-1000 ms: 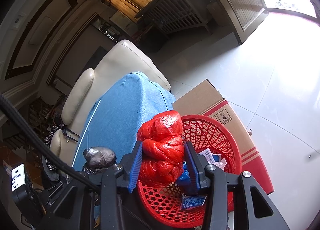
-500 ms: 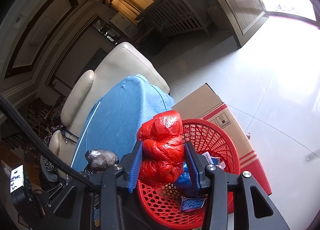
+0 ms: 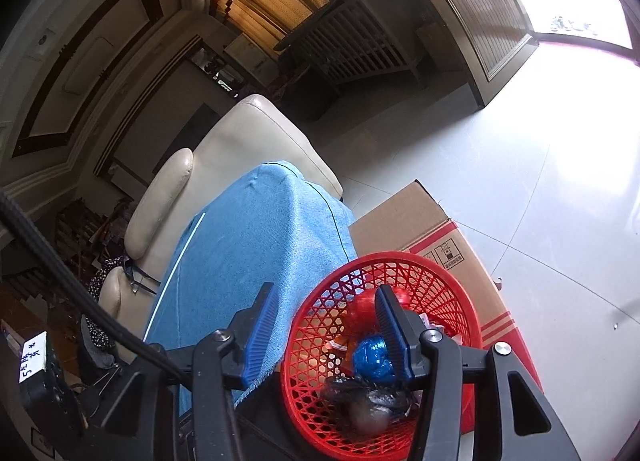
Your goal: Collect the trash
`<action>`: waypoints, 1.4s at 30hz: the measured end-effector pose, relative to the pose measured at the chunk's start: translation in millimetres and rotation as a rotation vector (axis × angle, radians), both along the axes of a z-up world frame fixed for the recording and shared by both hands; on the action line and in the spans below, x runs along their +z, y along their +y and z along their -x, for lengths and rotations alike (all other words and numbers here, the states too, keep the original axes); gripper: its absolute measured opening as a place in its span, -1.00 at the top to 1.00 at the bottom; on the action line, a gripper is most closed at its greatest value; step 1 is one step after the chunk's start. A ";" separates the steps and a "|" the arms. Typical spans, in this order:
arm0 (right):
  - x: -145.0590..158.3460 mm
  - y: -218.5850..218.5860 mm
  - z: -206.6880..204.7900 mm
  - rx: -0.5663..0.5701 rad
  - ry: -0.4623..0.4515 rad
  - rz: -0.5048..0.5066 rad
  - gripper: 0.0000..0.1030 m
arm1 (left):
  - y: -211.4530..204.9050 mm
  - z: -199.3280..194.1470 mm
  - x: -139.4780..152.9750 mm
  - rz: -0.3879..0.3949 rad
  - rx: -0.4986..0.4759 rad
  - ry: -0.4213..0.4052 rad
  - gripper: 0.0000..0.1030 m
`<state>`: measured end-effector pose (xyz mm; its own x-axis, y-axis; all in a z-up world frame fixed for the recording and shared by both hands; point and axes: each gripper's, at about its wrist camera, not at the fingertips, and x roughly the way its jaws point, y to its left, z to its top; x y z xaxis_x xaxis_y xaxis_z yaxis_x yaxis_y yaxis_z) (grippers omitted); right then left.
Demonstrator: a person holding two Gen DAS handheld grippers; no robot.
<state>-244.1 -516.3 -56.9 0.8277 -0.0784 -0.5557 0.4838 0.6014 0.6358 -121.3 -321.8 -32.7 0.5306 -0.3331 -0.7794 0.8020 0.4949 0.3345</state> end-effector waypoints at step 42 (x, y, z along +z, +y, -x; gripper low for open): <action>105.3 272.5 -166.2 0.541 0.031 0.434 -0.26 | 293.2 -73.1 121.3 0.330 0.791 -0.301 -0.65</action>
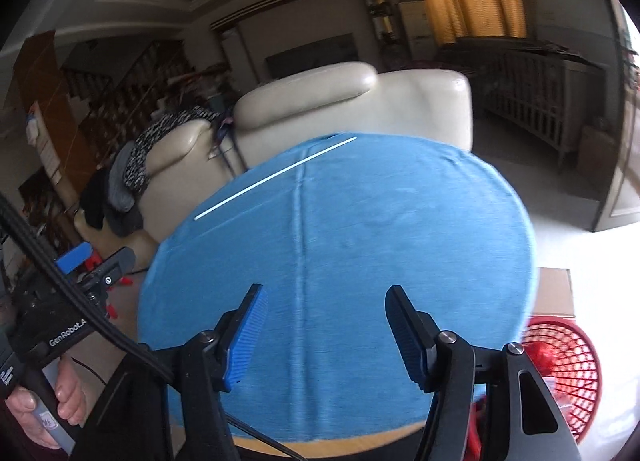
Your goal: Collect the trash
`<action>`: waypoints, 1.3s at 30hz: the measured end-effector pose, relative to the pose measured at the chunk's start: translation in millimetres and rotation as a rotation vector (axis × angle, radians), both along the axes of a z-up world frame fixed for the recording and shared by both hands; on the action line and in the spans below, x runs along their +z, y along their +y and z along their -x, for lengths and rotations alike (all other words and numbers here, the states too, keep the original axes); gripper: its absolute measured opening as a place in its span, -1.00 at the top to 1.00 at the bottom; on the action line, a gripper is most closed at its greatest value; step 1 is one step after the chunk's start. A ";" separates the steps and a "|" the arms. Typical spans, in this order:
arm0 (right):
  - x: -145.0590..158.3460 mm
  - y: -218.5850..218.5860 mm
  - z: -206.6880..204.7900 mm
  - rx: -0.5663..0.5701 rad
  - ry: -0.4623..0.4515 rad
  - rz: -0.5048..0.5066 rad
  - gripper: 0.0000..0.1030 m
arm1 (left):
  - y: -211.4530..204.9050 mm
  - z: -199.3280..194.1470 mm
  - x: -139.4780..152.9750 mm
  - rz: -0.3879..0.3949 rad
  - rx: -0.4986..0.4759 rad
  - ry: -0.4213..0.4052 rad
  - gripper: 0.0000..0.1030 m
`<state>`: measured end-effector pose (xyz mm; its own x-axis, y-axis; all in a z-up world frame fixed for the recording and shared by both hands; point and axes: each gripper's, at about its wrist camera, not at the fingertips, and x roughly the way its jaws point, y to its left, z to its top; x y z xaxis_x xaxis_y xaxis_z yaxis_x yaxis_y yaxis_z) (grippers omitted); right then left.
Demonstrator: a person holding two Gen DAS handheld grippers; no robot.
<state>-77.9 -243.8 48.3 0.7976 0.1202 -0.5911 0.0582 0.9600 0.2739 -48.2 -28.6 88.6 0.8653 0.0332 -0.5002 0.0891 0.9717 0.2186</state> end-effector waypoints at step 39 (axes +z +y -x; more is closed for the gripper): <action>48.2 118.4 -3.6 0.164 -0.072 0.075 -0.29 | 102.3 30.8 26.3 0.103 0.073 -0.028 -0.65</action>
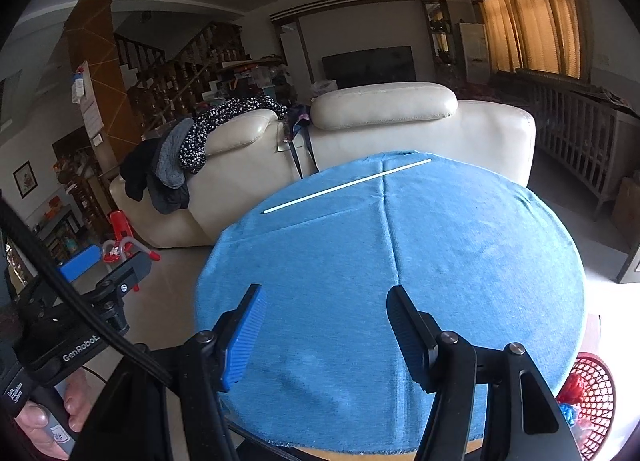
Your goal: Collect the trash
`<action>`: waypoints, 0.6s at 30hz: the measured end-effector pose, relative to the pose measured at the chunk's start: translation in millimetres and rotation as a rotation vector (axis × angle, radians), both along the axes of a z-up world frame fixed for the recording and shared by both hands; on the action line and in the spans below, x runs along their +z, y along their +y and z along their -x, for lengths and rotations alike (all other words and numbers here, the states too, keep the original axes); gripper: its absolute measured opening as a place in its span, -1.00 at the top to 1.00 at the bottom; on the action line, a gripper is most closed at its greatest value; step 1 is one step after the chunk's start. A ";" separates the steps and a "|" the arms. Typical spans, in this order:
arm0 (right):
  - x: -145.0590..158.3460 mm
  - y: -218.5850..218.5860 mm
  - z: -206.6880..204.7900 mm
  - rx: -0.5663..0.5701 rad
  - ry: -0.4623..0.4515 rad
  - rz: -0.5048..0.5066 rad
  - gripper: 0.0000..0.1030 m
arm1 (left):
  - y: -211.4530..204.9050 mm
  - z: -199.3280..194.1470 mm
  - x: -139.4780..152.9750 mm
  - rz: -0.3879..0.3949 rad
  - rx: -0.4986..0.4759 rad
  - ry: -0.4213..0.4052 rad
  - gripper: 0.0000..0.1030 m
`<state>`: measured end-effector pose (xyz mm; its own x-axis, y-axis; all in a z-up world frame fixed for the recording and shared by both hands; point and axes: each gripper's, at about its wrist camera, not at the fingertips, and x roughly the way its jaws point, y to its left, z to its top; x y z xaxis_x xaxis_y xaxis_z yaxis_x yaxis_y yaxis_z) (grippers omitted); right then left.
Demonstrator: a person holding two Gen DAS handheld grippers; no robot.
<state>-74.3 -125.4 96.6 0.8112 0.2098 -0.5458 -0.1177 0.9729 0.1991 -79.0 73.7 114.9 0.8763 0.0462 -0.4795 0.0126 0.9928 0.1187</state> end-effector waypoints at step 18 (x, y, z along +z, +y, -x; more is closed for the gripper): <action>6.7 13.1 5.5 0.009 -0.023 0.020 -0.29 | 10.9 6.1 2.7 0.013 0.018 -0.017 -0.65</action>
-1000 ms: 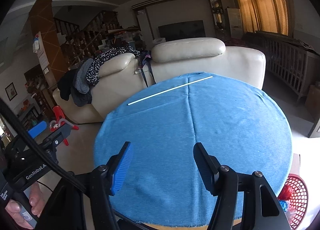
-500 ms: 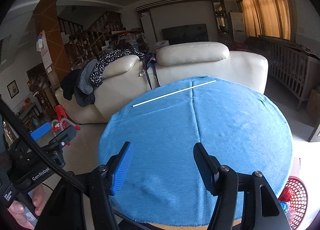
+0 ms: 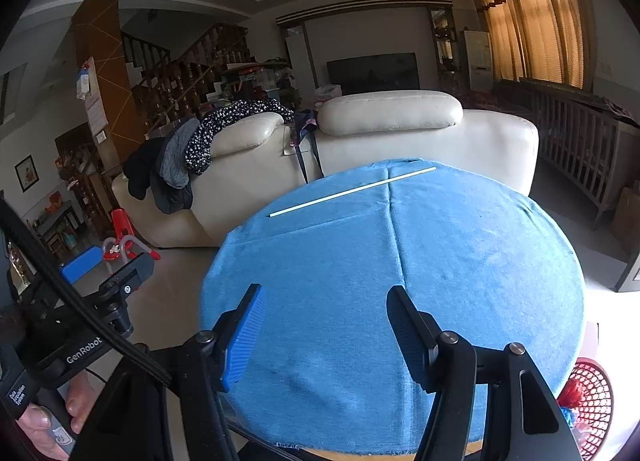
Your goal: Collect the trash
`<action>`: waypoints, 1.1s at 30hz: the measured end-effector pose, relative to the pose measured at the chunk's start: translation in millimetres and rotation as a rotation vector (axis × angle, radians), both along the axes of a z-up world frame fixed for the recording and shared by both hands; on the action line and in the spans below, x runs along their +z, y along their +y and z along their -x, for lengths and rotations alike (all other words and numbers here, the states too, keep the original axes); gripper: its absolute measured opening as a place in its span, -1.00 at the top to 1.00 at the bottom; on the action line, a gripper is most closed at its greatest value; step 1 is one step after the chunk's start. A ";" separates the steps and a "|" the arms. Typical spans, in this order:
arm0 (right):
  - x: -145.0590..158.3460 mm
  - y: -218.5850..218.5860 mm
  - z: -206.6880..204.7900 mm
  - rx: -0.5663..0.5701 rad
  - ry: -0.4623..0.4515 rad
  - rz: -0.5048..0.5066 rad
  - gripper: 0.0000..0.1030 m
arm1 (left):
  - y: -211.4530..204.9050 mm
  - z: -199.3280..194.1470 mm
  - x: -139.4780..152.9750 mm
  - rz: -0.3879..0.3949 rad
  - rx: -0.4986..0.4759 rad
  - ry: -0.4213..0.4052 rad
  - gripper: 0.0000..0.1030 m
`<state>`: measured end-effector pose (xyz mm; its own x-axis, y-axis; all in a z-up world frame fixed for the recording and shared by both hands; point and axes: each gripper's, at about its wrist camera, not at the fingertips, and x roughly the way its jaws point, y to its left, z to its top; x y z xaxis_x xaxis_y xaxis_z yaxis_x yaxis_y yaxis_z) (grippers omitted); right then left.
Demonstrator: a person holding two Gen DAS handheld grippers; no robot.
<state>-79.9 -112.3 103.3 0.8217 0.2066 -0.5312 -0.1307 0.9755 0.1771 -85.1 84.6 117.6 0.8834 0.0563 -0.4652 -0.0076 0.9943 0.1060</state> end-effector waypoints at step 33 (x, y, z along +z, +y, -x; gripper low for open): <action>-4.9 -25.6 15.6 -0.139 -0.001 0.049 -0.29 | -27.7 10.0 -6.6 -0.011 -0.078 0.027 -0.65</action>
